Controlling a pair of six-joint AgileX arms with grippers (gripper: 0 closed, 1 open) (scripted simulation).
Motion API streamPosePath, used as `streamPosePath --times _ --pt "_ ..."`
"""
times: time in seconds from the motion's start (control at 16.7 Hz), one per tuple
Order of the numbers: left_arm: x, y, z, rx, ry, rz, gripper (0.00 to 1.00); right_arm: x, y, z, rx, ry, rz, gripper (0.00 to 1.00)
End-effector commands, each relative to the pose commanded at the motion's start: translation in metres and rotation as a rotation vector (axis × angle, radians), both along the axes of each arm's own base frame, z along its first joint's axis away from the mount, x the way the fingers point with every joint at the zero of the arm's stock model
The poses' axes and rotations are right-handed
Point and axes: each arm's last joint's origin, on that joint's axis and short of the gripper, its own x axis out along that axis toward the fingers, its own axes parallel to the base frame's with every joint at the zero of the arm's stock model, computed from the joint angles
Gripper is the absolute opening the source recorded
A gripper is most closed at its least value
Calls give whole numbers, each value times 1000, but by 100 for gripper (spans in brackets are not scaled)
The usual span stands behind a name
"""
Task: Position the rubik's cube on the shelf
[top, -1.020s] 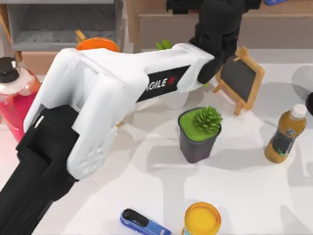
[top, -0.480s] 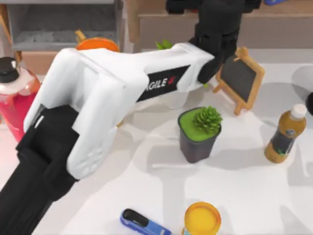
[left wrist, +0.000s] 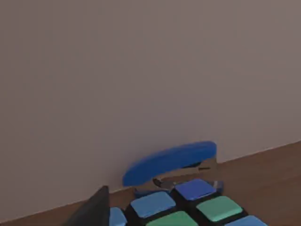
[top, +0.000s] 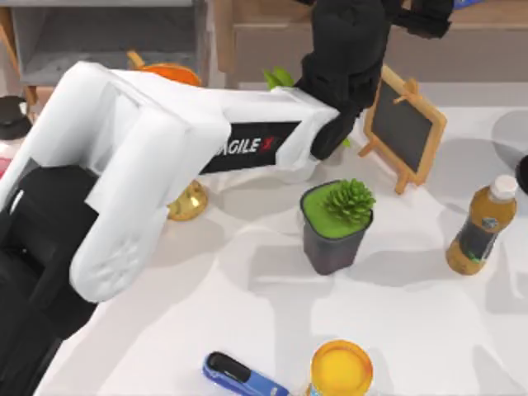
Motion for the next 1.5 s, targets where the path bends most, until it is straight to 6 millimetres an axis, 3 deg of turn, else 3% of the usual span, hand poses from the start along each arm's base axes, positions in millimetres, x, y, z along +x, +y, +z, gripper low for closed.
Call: streamPosePath --times 0.12,0.24,0.36,0.54,0.78,0.96,1.08,1.2,1.32,1.5 --pt "-10 24 19 82 -127 -79 100 0 0 0 0 0 0 100" --pt "-15 64 41 186 -288 -117 100 0 0 0 0 0 0 100" --pt "-15 120 60 327 -465 -108 100 0 0 0 0 0 0 100" --pt "-20 230 71 617 -682 -3 100 0 0 0 0 0 0 100" --pt "-57 393 43 1074 -722 221 100 0 0 0 0 0 0 100" --pt "-109 480 7 1328 -581 355 100 0 0 0 0 0 0 100" --pt "-142 513 -17 1429 -460 413 100 0 0 0 0 0 0 100" --pt "-168 532 -38 1475 -335 440 100 0 0 0 0 0 0 100" --pt "-185 541 -61 1466 -209 424 100 0 0 0 0 0 0 100" --pt "-193 538 -90 1408 -74 355 100 0 0 0 0 0 0 100"
